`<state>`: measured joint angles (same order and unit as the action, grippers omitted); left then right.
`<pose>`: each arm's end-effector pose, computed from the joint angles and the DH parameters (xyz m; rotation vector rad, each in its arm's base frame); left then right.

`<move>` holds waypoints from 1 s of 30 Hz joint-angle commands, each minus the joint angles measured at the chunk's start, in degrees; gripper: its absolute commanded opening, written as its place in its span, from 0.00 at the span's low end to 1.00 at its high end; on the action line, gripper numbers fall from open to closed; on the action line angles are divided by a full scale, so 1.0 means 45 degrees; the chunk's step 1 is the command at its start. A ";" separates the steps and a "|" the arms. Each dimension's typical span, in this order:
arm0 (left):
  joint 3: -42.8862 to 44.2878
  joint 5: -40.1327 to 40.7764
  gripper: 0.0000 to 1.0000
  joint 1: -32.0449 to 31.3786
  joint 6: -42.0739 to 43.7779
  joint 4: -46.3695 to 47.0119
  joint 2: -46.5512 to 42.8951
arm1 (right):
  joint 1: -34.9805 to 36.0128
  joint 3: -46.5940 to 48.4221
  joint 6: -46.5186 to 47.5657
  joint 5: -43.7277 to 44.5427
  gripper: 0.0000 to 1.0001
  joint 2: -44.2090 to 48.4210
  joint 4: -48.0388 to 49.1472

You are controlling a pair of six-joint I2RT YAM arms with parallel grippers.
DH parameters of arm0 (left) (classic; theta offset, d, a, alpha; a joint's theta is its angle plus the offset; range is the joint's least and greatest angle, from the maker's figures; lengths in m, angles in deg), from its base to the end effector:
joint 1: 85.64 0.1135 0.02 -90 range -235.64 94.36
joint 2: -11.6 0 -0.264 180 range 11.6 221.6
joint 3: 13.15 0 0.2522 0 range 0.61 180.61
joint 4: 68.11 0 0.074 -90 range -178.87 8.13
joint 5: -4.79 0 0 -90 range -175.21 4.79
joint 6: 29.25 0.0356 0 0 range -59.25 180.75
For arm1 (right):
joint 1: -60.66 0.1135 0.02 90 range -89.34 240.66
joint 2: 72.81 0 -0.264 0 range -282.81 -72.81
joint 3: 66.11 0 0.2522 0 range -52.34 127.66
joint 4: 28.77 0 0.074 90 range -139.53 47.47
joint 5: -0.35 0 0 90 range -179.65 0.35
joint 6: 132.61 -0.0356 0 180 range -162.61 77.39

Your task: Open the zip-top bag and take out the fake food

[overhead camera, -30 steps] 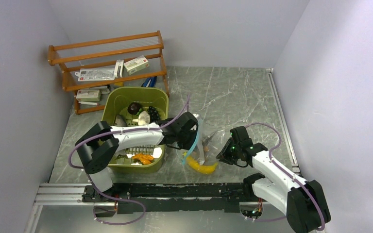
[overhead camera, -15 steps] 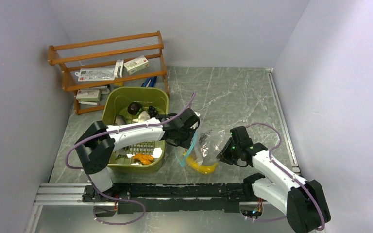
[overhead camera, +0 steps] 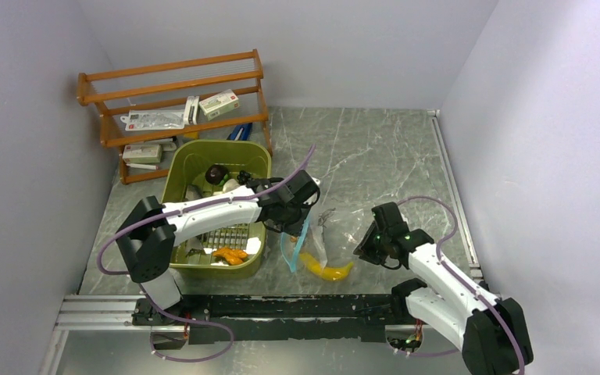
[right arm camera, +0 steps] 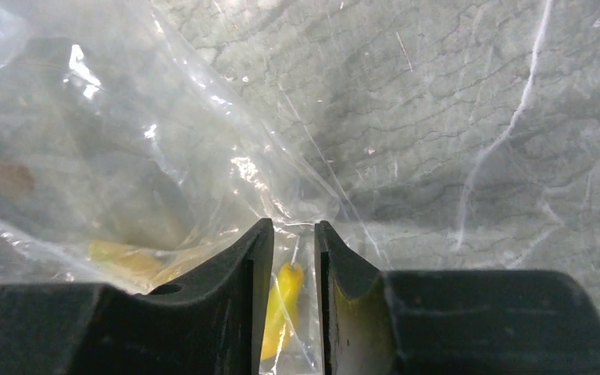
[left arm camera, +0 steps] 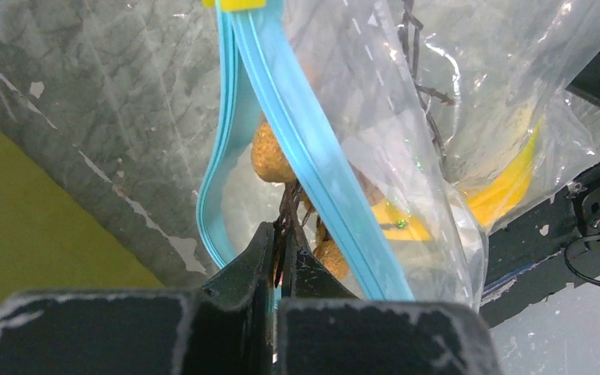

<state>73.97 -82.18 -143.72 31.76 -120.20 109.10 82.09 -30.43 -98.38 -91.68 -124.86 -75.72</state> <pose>0.1883 -0.2988 0.2327 0.6682 2.6456 -0.4081 0.1381 0.0555 0.1527 0.8051 2.6451 0.4473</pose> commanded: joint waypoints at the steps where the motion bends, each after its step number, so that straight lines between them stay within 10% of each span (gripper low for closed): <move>1: 0.0457 0.0269 0.07 0.0017 0.0288 -0.0489 -0.0633 | -0.0036 0.0741 0.0433 0.0598 0.27 0.0268 -0.0747; 16: 0.0143 -0.0824 0.07 0.0017 0.0186 0.0221 -0.0699 | 0.0003 0.2190 0.1414 -0.3153 0.45 0.0062 0.2049; 21: 0.0191 -0.0901 0.07 -0.0030 0.0172 0.0096 -0.0812 | -0.0014 0.2658 0.1455 -0.0865 0.55 -0.2282 0.1472; 30: -0.0126 -0.0129 0.07 -0.0060 0.0126 -0.0599 -0.1607 | -0.0500 0.3317 0.1906 0.2153 0.00 -0.3283 0.1065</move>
<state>73.93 -84.15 -143.85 32.68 -121.22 104.64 81.63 -16.88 -91.12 -89.91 -140.73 -69.62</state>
